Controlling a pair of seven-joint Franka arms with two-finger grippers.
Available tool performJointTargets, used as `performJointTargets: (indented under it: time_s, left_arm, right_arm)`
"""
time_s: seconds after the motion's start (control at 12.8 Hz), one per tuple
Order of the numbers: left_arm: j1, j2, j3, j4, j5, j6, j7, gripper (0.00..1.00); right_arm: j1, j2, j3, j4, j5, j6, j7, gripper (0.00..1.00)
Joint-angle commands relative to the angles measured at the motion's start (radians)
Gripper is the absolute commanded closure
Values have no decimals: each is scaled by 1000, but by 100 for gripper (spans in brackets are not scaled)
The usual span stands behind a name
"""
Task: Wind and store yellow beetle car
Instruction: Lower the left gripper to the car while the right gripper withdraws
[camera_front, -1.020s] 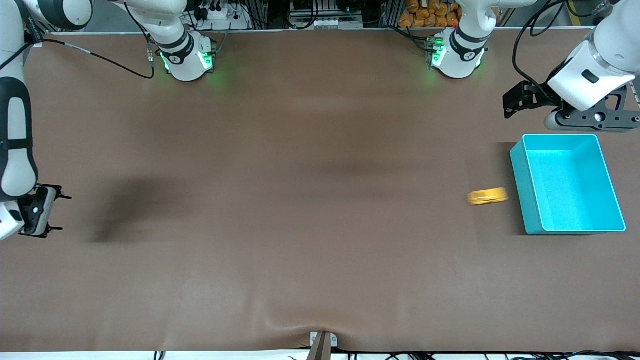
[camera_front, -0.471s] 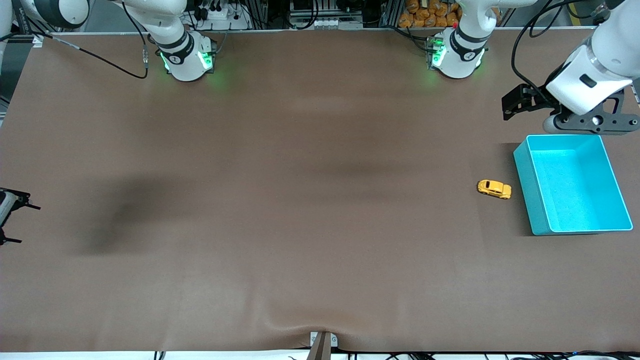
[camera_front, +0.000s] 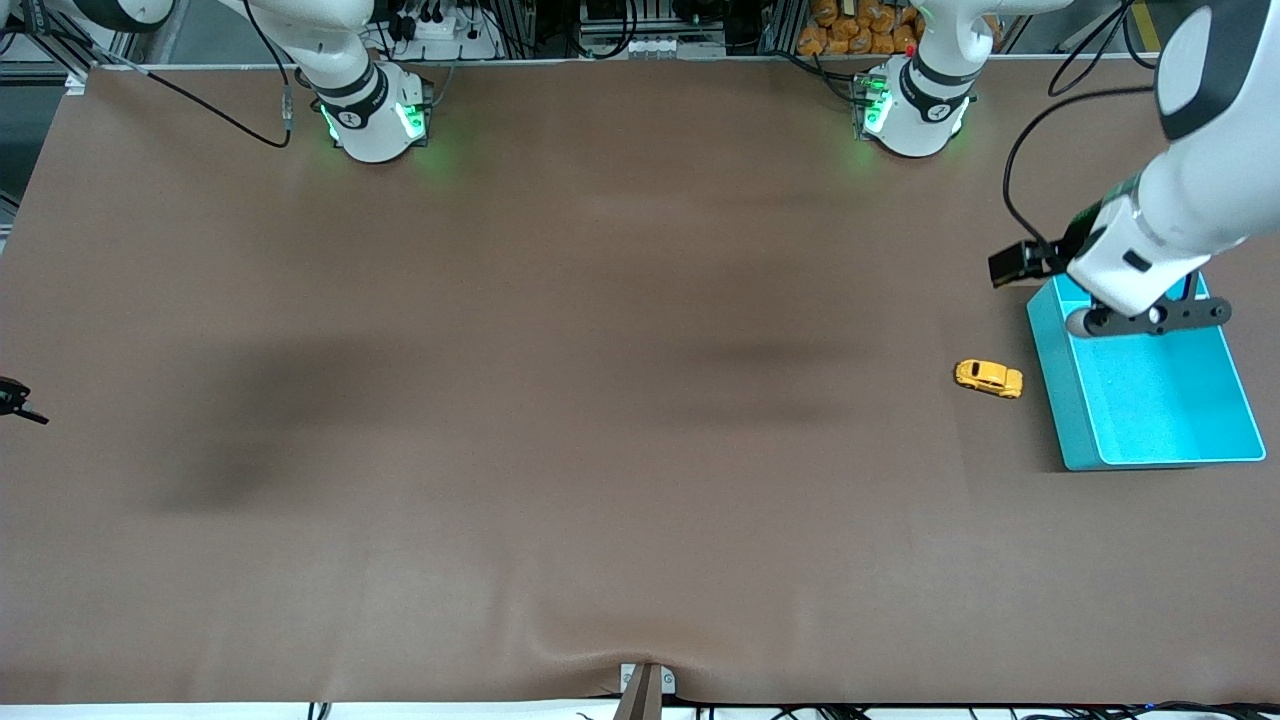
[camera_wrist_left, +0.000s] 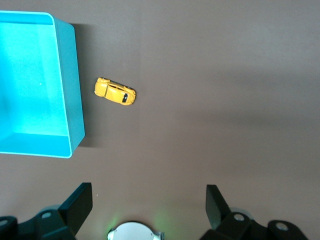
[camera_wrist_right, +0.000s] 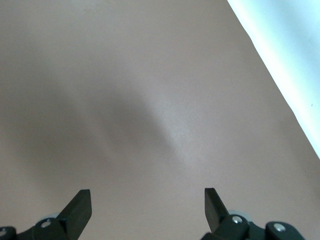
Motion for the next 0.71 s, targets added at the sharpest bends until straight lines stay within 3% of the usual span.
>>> performJointTargets:
  time_s: [0.0, 0.39, 0.63]
  left_arm:
    - [18, -41, -4, -141, -6, 121, -47, 0]
    - [67, -35, -4, -339, -6, 353, -202, 0]
    - [70, 23, 0, -371, -6, 431, -338, 0]
  right_arm:
    - [21, -29, 3, -9, 16, -32, 132, 0]
    - [55, -79, -6, -9, 0, -111, 370, 0]
    - [66, -93, -6, -9, -3, -171, 502, 0]
